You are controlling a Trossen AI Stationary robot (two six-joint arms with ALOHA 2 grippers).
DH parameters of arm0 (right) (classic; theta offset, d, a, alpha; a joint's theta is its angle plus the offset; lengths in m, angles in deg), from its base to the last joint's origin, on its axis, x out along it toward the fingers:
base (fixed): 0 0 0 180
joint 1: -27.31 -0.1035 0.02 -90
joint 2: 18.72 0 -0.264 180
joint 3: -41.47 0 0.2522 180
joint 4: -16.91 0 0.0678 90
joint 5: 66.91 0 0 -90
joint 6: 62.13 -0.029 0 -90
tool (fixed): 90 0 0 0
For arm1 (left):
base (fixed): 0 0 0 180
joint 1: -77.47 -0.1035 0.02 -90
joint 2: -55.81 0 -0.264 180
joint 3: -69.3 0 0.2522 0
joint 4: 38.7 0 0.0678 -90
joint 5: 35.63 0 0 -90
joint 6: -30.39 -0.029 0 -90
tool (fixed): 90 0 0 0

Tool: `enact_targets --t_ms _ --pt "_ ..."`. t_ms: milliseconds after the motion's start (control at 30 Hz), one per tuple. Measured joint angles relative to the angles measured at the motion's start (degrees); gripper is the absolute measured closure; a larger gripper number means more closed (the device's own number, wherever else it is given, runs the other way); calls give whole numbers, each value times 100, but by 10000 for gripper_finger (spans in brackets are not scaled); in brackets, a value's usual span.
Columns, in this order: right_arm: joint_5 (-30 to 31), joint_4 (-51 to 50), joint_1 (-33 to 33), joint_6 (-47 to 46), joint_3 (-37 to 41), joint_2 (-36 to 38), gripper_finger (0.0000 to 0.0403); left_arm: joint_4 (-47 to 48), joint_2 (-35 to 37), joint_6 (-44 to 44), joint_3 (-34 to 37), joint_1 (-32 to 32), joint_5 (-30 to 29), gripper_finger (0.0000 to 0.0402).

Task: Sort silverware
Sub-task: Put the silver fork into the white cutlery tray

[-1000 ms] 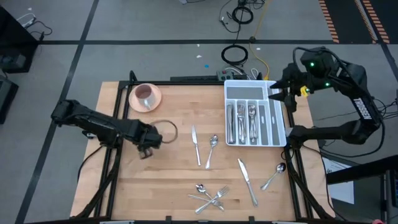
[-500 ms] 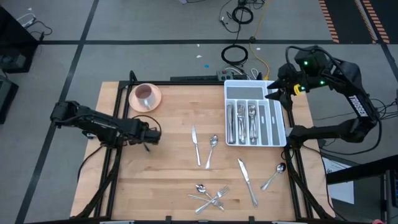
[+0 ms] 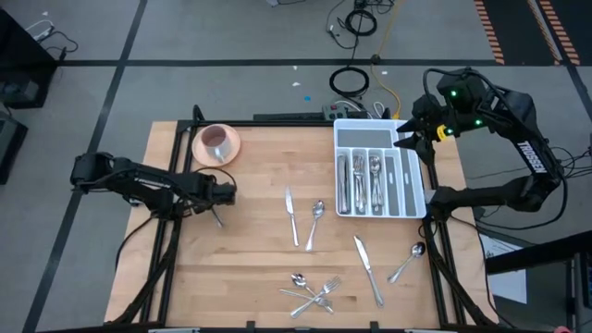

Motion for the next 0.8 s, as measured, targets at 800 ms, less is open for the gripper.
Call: enact_targets --t_ms 800 --pt "25 -96 7 -6 1 0 190 -210 108 -853 -932 -149 28 391"
